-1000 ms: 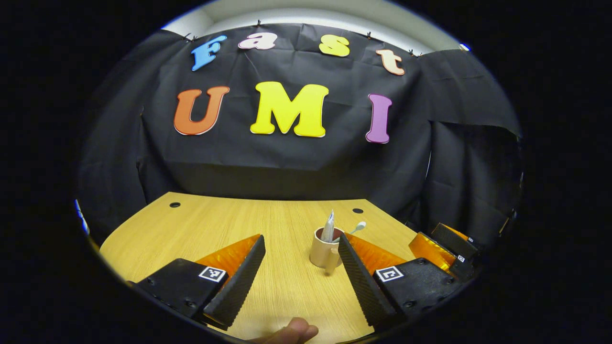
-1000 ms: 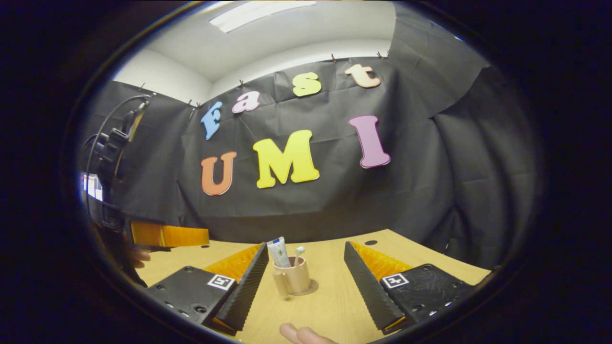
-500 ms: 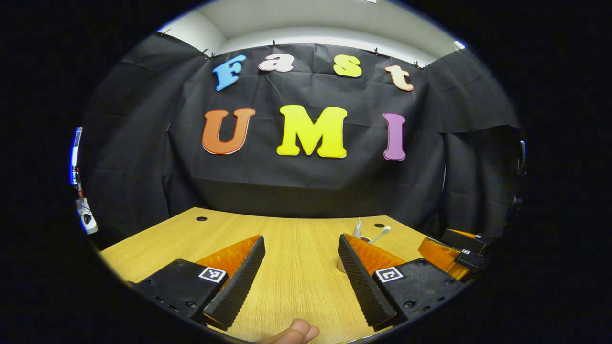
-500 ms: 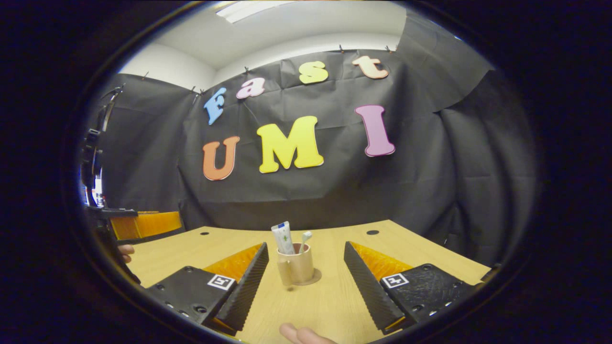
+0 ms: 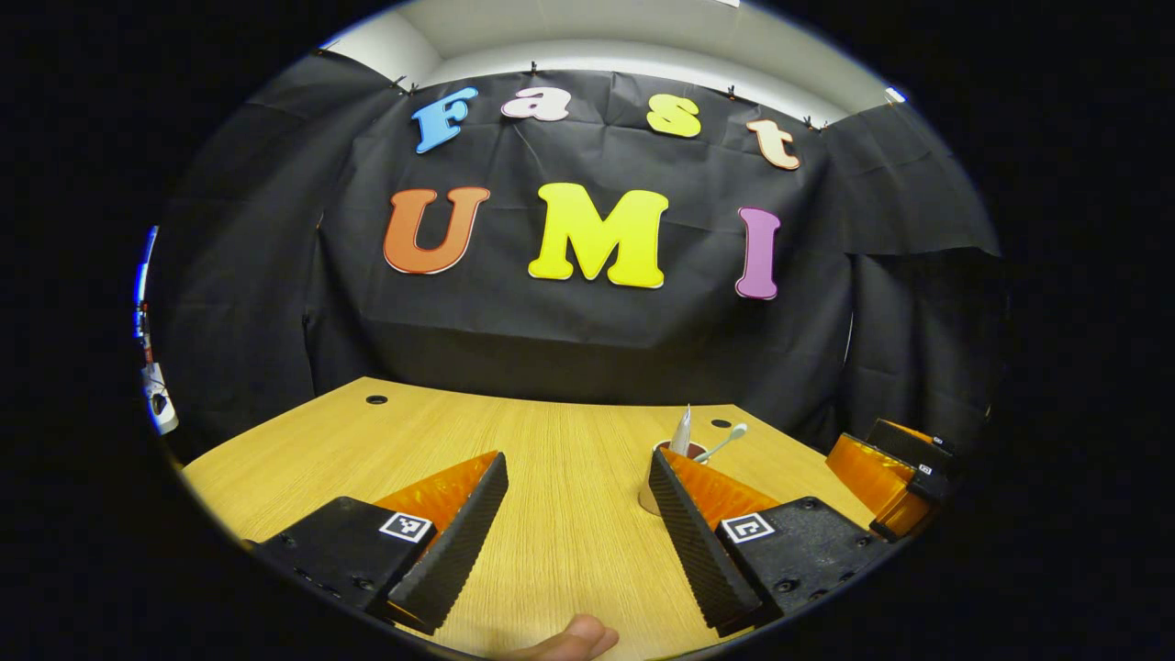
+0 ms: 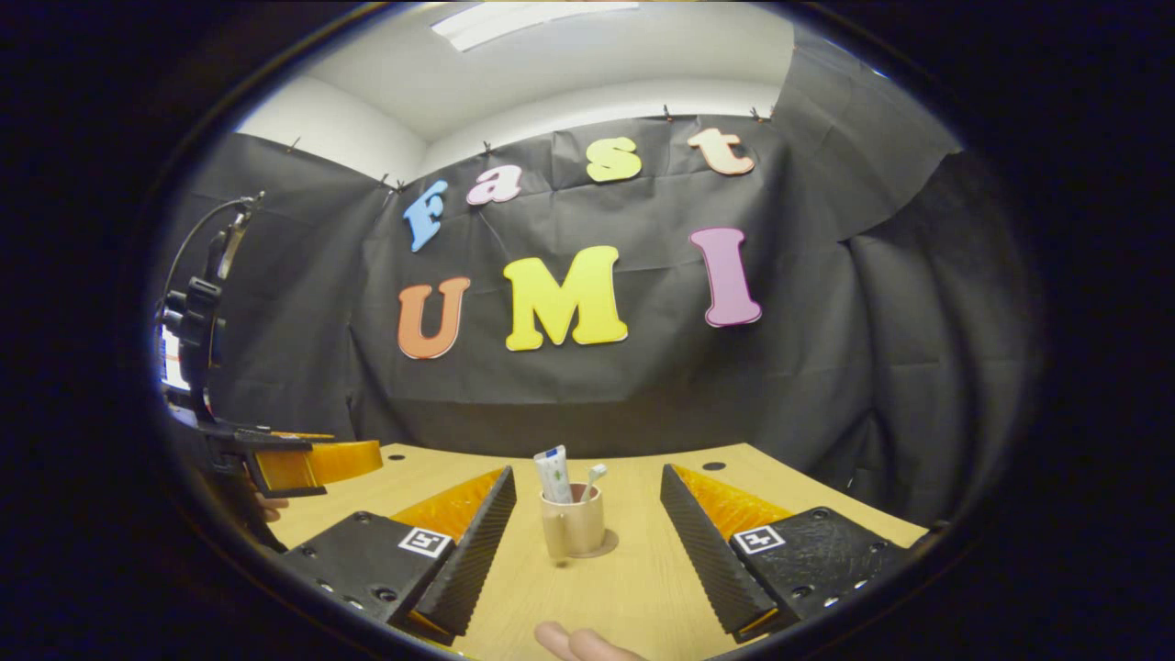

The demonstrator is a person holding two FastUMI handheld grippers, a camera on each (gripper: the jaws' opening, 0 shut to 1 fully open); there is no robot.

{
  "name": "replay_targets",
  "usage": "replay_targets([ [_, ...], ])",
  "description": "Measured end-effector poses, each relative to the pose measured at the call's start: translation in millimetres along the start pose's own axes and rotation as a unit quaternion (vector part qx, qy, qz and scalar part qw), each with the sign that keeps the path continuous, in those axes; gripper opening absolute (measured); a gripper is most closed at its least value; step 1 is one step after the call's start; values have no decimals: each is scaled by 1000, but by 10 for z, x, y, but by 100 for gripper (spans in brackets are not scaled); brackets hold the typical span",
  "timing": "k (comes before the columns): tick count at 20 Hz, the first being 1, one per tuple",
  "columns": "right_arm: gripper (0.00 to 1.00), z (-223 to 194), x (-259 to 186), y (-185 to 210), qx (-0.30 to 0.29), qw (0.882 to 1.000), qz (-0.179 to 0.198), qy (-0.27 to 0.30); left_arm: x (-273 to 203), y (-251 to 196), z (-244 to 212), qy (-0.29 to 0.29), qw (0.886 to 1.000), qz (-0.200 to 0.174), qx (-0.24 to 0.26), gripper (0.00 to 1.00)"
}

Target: Put the toothbrush and toothpaste on the desktop into the cup, then pick up the cup and place it on the coaster on the desktop.

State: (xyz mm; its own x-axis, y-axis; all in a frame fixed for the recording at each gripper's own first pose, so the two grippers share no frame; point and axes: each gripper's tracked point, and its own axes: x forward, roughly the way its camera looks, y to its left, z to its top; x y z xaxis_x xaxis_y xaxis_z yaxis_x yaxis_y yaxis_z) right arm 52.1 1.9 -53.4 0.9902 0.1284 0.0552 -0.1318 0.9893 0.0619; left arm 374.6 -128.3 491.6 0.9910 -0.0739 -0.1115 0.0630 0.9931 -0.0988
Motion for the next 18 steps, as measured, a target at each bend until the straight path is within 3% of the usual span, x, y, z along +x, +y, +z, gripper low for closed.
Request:
replay_targets([
  [14,95,-16,0,-61,-3,1000,-3,4,10,-8,-74,11,1000,6,18,98],
  [18,95,41,-26,-119,-16,1000,-8,-8,13,-28,21,-20,997,19,66,98],
])
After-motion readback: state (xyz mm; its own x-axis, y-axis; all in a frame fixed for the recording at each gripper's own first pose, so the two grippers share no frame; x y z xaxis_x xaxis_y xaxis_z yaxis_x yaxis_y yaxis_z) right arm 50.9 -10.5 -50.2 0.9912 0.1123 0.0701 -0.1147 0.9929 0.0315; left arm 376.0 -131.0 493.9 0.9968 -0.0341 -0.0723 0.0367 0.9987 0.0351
